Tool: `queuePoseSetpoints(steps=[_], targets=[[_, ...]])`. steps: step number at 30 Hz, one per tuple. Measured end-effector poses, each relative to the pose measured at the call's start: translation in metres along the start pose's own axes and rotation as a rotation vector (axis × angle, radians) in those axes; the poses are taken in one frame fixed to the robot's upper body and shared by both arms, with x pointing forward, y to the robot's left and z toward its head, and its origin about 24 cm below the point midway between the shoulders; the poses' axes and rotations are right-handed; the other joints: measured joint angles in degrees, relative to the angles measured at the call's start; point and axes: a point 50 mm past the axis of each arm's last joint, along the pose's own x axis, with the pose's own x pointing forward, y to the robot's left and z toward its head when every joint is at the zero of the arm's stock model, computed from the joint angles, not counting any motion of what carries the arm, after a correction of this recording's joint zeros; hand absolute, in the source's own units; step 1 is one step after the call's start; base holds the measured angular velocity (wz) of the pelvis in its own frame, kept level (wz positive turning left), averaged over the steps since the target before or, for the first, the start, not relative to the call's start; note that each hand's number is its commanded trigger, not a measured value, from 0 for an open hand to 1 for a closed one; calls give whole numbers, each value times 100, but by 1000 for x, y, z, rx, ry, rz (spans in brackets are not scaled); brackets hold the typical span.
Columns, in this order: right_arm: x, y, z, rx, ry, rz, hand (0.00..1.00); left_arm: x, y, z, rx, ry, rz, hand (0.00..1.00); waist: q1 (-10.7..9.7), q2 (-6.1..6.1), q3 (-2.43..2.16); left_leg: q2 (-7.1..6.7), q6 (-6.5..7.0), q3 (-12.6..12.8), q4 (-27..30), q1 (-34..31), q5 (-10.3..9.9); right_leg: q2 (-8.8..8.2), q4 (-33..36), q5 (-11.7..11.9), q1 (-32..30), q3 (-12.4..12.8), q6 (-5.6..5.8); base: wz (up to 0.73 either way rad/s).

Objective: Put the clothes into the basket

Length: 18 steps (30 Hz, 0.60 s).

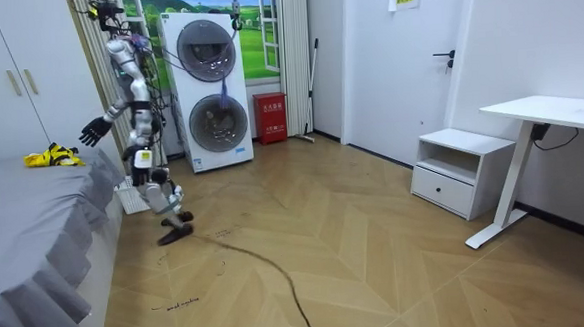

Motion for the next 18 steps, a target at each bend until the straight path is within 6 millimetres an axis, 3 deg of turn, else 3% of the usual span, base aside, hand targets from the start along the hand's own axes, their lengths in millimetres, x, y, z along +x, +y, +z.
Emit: queuePoseSetpoints(steps=[1, 3, 8, 14, 16, 18], targets=[[0, 1, -1, -2, 3, -13, 0, -1, 2, -2, -2, 4, 8, 0, 66, 16, -102, -64, 42, 58, -263, 163, 126, -65, 53, -19, 11, 170, 80, -57], [0, -4, 5, -6, -17, -31, 0, -1, 2, -3, 17, 9, 0, 0, 18, -37, -75, -268, 116, 98, -771, 509, 273, -169, 92, 4, -15, 254, 176, -33], [0, -15, 33, 4, -123, -95, 0, -2, 6, -7, 26, 43, -2, 0, -29, -26, -55, -475, 177, -40, -1197, 647, 346, -299, -36, 42, -7, 148, 261, -1], [8, 1, 59, -85, -215, -66, 0, 2, 2, 4, 98, 45, -34, 0, -39, -71, -19, -563, 221, -103, -1333, 480, 425, -386, -33, 24, -200, -56, 307, 6], [13, 6, 59, -90, -200, -58, 0, 3, 3, 6, 99, 49, -33, 0, -32, -82, 15, -587, 238, -130, -1345, 445, 457, -407, -32, 23, -220, -67, 309, 12], [18, 8, 58, -106, -176, -58, 0, 4, 2, 6, 95, 60, -36, 0, -19, -76, 8, -604, 254, -186, -1334, 357, 467, -445, -21, 3, -303, -91, 345, 13]])
